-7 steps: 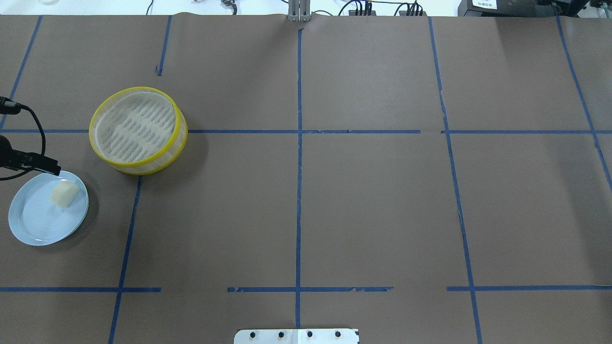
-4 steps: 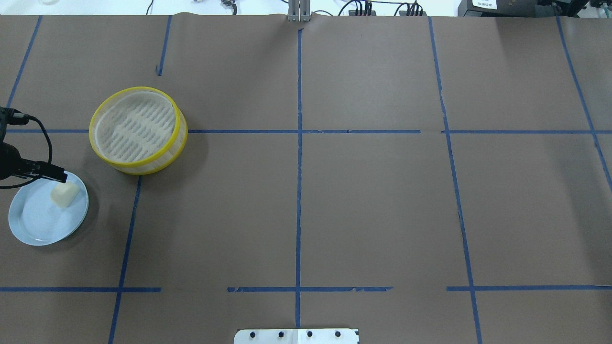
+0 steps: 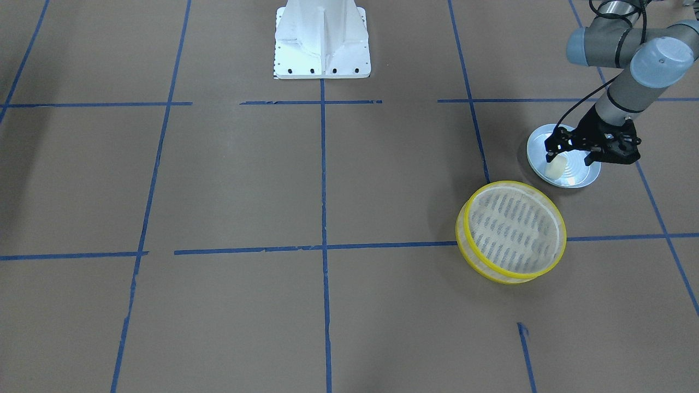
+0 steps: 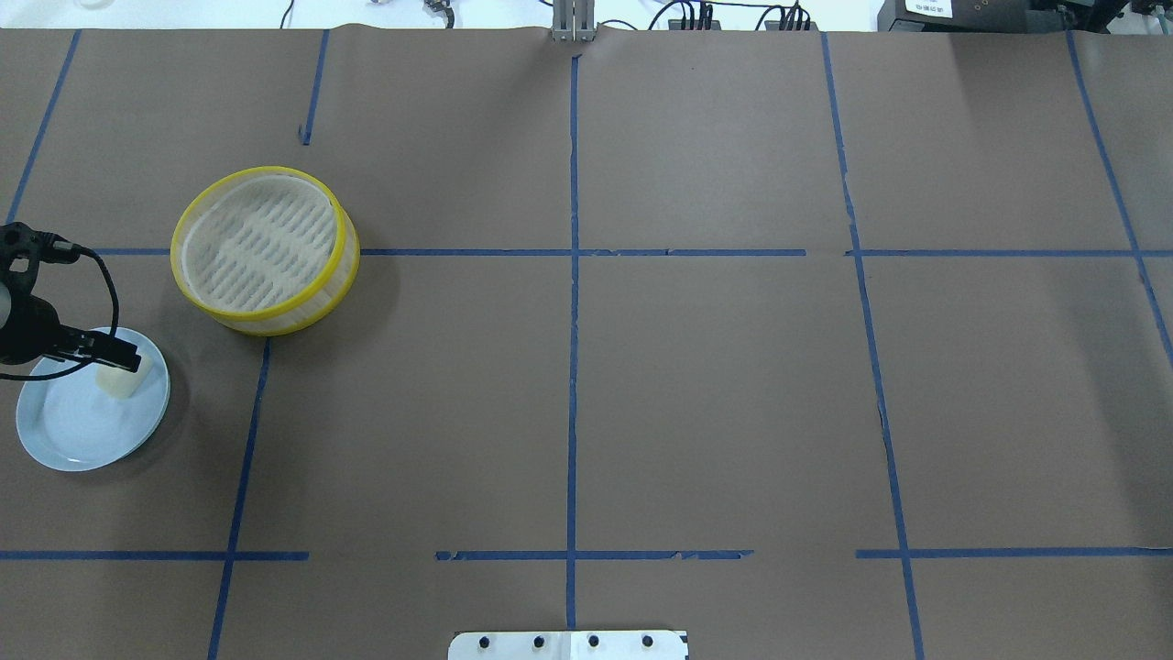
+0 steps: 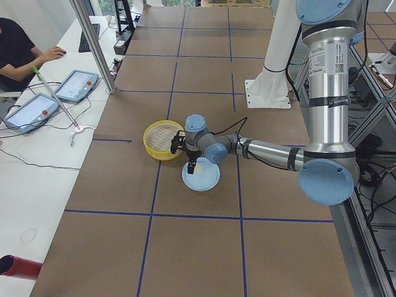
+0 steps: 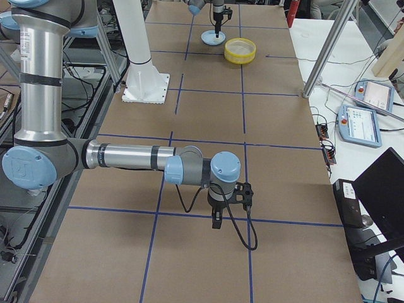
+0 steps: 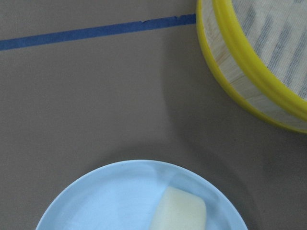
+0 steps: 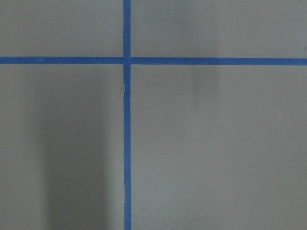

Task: Place bun in steamer
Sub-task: 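Move the left gripper down over the white bun on the blue plate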

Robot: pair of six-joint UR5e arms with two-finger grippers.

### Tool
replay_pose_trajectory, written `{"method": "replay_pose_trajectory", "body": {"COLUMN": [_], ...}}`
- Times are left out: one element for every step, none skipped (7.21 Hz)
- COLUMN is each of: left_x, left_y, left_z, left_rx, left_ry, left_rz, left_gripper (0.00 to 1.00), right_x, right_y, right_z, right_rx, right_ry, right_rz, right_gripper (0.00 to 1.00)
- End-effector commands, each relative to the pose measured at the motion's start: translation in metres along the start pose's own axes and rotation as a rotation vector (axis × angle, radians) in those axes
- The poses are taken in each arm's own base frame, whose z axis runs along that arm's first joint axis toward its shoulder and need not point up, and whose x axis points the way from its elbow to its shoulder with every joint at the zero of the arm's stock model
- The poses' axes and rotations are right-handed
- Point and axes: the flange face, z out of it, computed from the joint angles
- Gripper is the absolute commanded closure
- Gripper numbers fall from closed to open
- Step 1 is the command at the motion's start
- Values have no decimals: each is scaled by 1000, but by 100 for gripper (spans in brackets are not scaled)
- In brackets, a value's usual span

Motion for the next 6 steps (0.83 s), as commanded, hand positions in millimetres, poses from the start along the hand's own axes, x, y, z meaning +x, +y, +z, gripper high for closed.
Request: {"method": "replay_pose_trajectory", "body": {"left_x": [9,10,10,9,9,6], "left_y": [8,9,9,8,8,7], "left_z": [13,18,18,20,22,25], "left_rx": [-30,-39,-38,-40,-43,-46], "left_ry": [0,-2,-1,-3,-4,-7], "left_rz": [21,23,25,25,26,62], "left_gripper": [0,0,0,0,0,1], "right_x": [0,0,0,0,0,0], "right_y": [0,0,0,0,0,0], "right_z": [0,0,0,0,0,0], "right_rx": [-1,0,0,0,0,-1], "right_ry": [0,0,0,0,0,0], "right_rz": [-1,0,0,0,0,-1], "right_gripper": [0,0,0,0,0,0]}}
